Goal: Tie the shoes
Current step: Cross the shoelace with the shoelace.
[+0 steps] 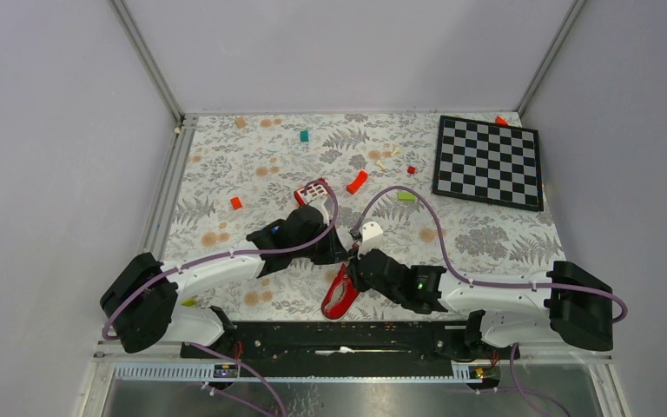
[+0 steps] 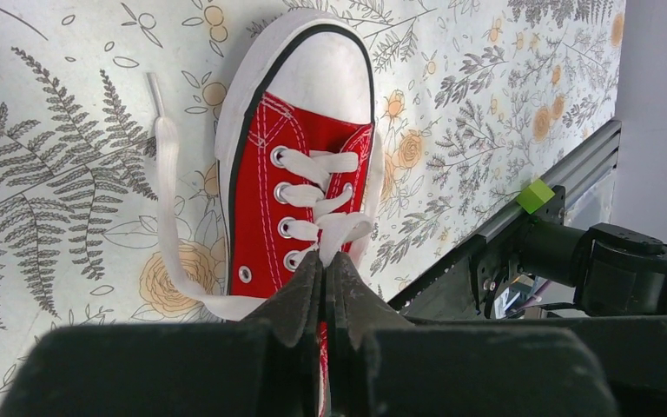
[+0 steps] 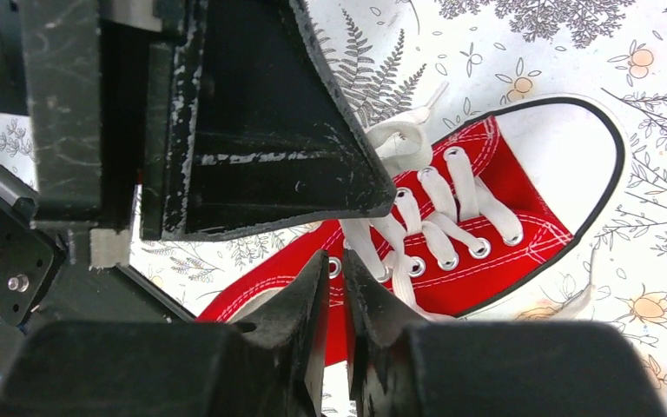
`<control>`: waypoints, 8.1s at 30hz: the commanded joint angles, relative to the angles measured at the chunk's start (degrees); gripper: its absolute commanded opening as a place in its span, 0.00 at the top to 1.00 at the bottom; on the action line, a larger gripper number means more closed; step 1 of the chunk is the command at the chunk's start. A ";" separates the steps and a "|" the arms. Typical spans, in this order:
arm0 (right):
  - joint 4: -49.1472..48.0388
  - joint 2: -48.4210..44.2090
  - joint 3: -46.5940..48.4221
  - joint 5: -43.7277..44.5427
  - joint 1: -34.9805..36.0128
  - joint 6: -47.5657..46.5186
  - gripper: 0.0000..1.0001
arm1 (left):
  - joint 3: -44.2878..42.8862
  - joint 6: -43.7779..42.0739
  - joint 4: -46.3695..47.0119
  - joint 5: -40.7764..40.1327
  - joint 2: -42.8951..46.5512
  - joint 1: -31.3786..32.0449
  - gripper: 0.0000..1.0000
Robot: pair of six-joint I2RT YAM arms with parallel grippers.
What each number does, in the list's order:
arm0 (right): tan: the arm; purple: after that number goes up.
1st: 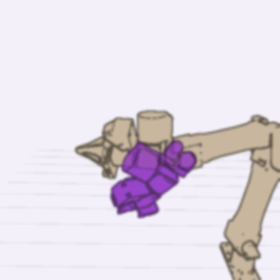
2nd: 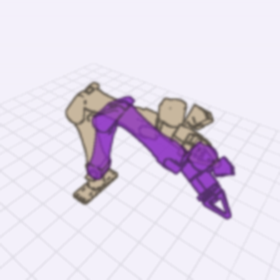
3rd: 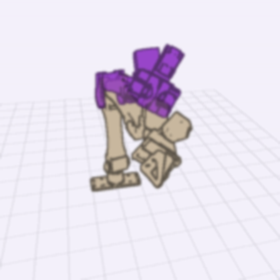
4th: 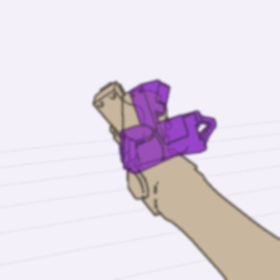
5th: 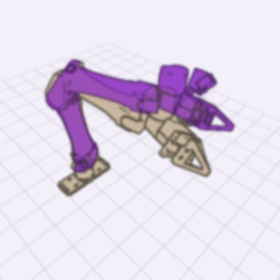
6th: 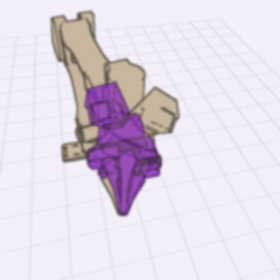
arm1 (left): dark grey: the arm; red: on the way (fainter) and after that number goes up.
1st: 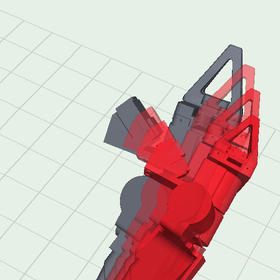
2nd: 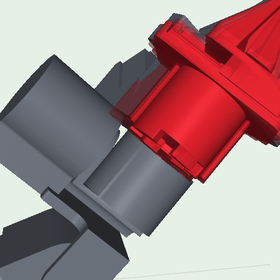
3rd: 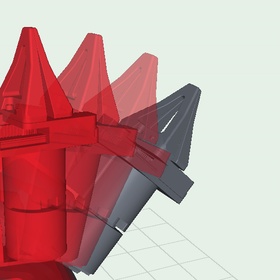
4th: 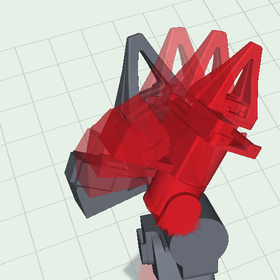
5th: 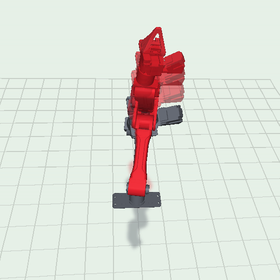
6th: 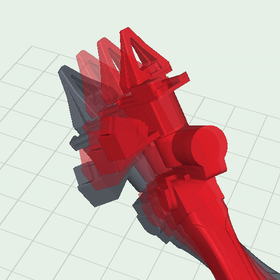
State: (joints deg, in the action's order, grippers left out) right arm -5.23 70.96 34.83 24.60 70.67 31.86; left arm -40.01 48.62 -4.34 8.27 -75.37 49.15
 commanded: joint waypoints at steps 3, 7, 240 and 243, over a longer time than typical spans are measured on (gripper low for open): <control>-2.13 -1.43 0.42 2.80 1.67 0.74 0.83 | -2.79 0.86 0.86 -1.59 0.21 -0.02 1.00; -2.41 -0.05 1.54 2.30 2.14 0.88 0.84 | -3.05 0.86 0.88 -1.22 -0.14 -0.02 1.00; 2.08 -10.89 -6.52 2.94 -3.26 6.23 0.75 | -3.06 3.56 10.34 23.23 -13.30 -6.43 1.00; -0.02 -10.22 -6.28 0.99 -3.22 5.58 0.74 | -2.89 3.52 10.24 23.17 -13.13 -6.44 1.00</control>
State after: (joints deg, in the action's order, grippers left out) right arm -2.70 60.10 26.15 28.14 67.81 39.03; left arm -42.61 52.14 3.57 29.87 -88.75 42.98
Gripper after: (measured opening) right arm 0.252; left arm 0.014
